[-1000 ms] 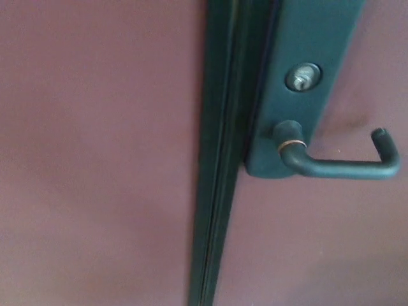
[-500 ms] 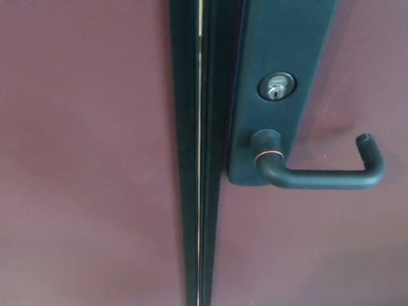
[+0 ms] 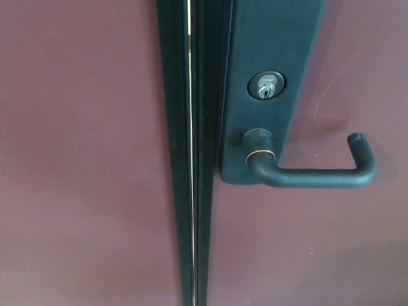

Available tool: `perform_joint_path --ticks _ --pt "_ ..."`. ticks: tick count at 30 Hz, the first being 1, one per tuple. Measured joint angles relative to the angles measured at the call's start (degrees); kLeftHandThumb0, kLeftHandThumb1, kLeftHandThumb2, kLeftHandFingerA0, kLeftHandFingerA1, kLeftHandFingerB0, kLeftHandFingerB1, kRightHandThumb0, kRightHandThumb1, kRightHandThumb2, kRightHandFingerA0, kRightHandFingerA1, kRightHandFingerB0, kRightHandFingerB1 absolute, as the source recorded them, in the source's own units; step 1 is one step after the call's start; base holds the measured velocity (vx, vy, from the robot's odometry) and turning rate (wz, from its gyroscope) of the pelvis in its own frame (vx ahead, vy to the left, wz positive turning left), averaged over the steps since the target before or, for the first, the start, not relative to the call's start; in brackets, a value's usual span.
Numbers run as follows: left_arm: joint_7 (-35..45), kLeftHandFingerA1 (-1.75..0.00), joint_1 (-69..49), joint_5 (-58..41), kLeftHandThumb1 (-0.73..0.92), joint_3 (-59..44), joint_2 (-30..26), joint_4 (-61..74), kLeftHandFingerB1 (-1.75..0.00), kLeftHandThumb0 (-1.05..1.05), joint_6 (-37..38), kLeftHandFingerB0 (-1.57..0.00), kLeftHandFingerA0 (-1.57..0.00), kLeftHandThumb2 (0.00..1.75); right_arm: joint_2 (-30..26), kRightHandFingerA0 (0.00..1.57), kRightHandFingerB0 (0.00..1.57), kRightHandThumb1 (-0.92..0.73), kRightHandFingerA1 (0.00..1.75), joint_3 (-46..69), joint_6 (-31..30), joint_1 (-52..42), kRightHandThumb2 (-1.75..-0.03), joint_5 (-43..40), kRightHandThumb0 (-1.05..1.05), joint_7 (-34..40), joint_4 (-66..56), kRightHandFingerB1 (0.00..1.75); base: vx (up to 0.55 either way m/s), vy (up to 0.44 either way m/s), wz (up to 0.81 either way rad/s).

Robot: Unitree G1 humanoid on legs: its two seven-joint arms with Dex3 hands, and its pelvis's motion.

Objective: The robot walks towards the door handle and put its right hand on it and twist the handle

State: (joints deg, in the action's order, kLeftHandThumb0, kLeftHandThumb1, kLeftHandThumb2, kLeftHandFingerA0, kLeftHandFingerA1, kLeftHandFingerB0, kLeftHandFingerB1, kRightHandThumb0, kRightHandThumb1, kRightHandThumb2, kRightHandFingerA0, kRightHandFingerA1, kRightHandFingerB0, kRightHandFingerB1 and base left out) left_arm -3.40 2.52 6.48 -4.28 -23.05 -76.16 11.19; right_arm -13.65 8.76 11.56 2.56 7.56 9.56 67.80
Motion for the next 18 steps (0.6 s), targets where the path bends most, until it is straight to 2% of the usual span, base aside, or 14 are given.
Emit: perform_joint_path --ticks 6,11,18 --pt "0.0 -0.47 0.7 0.0 0.65 -0.1 0.0 0.0 -0.38 -0.27 0.0 -0.42 -0.61 0.6 -0.8 0.54 0.5 -0.58 0.44 2.5 0.2 -5.3 -0.57 -1.2 -0.32 -0.8 -14.0 0.4 0.0 0.0 0.0" --pt "0.0 -0.47 1.4 0.0 0.65 0.0 0.0 0.0 -0.38 -0.27 0.0 -0.42 -0.6 0.59 -1.3 0.63 0.54 -0.56 0.47 5.6 0.5 -13.1 -0.56 -2.4 -0.35 -2.0 -27.7 0.42 0.0 0.0 0.0" --pt "0.0 -0.46 2.1 0.0 0.65 0.0 0.0 0.0 -0.38 -0.27 0.0 -0.43 -0.59 0.59 -3.0 0.67 0.56 -0.55 0.5 11.6 0.5 -23.3 -0.56 -5.1 -0.34 -4.6 -45.2 0.43 0.0 0.0 0.0"
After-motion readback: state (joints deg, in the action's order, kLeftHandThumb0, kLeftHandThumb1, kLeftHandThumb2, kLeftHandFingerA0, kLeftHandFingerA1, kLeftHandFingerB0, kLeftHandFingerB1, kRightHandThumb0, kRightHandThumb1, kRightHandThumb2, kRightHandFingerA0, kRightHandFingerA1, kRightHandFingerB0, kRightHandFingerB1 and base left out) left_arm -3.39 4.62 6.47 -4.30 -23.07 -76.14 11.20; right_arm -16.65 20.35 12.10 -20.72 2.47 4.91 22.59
